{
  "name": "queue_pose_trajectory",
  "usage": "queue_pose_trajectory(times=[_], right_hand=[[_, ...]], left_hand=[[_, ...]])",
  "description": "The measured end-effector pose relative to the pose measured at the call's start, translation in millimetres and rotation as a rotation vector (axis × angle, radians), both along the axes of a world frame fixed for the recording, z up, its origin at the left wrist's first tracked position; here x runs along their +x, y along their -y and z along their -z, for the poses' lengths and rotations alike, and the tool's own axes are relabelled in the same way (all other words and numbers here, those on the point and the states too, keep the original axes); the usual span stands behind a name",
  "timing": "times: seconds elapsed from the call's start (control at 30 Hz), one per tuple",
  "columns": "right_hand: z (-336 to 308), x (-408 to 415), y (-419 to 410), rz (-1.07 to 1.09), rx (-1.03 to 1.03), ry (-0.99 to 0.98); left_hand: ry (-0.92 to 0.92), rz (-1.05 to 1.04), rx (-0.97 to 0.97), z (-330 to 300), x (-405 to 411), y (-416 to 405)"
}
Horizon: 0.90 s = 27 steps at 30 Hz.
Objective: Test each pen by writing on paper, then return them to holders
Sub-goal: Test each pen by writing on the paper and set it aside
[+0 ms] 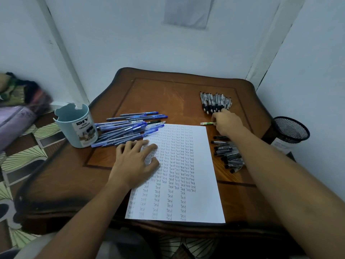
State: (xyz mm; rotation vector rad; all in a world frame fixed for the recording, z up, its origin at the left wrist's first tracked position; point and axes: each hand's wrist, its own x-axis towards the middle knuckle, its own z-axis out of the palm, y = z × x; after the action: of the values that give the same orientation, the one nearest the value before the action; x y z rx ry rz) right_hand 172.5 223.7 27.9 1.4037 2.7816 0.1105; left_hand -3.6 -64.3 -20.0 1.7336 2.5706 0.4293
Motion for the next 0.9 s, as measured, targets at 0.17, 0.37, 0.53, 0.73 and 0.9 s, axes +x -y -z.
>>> queue_pose_trajectory(times=[0.17,0.37,0.53,0.73,0.9], right_hand=[[-6,5,14,-0.139,0.134,-0.055],[-15,25,83,-0.117,-0.293,-0.948],[-7,44,151,-0.004,-0.906,-1.264],[21,72,194,-0.045,-1.12,-1.238],[32,84,202,-0.077,-1.109,-1.26]], left_hand=[[-0.007,-0.007,-0.013,0,-1,-2],[0.003,-0.017,-0.001,-1,-1,-2],[-0.012,-0.02,-0.013,-3,1,-2],[-0.016,-0.011,-0.031,-3,3,2],[-0.022,-0.01,-0.037,-2,4,1]])
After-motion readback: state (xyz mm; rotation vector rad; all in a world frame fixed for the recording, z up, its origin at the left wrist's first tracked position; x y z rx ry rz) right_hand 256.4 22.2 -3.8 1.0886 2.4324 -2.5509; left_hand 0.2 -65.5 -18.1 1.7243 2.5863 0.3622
